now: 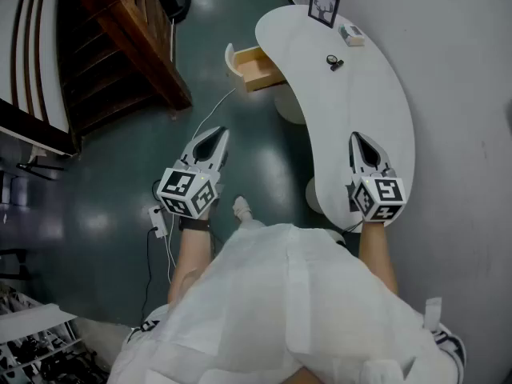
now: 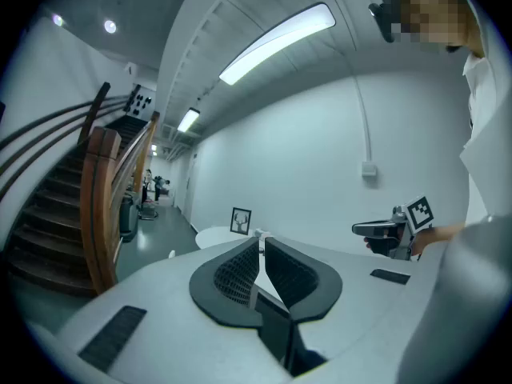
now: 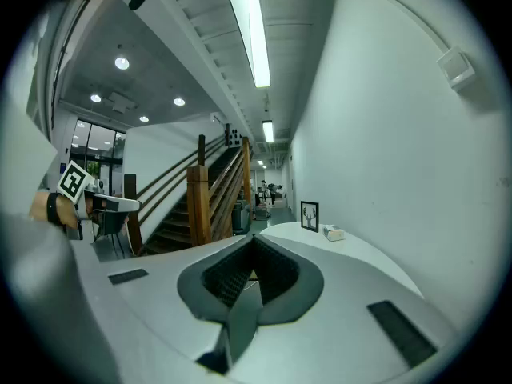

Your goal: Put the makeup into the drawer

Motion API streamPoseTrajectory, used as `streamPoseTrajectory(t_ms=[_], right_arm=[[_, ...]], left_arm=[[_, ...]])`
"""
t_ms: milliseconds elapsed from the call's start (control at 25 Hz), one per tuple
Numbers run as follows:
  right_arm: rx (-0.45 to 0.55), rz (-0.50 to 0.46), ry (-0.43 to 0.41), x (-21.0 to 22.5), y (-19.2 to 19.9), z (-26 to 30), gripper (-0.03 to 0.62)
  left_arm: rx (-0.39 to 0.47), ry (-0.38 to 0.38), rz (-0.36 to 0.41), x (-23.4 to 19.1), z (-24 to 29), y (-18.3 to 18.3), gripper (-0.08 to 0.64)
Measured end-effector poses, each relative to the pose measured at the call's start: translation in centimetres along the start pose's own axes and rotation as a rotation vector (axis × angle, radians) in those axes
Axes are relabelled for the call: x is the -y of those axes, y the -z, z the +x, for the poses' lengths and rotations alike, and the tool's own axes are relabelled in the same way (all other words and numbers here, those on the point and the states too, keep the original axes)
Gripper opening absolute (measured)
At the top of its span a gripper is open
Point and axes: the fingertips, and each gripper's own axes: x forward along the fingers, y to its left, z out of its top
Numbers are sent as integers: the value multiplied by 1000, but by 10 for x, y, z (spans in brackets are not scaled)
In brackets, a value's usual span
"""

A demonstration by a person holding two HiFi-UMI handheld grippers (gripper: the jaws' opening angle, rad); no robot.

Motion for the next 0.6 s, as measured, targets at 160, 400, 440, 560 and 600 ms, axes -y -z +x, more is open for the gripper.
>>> streamPoseTrajectory(t_ms=[160, 400, 440, 560, 600], right_arm=[[-5, -1, -3, -3, 0, -1, 9], [-16, -6, -10, -5, 3, 0, 9], [-16, -7, -13, -6, 3, 1, 9], [1, -3, -34, -11, 2, 4, 9], [11, 4, -44, -14, 1, 5, 9]], left_arm=[[-5, -3, -5, -1, -5, 0, 35], [-16, -9, -12, -4, -9, 6, 35], [-17, -9, -14, -5, -9, 7, 35], [-21, -4, -21, -8, -7, 10, 35], [-23, 1, -27, -8, -7, 11, 35]])
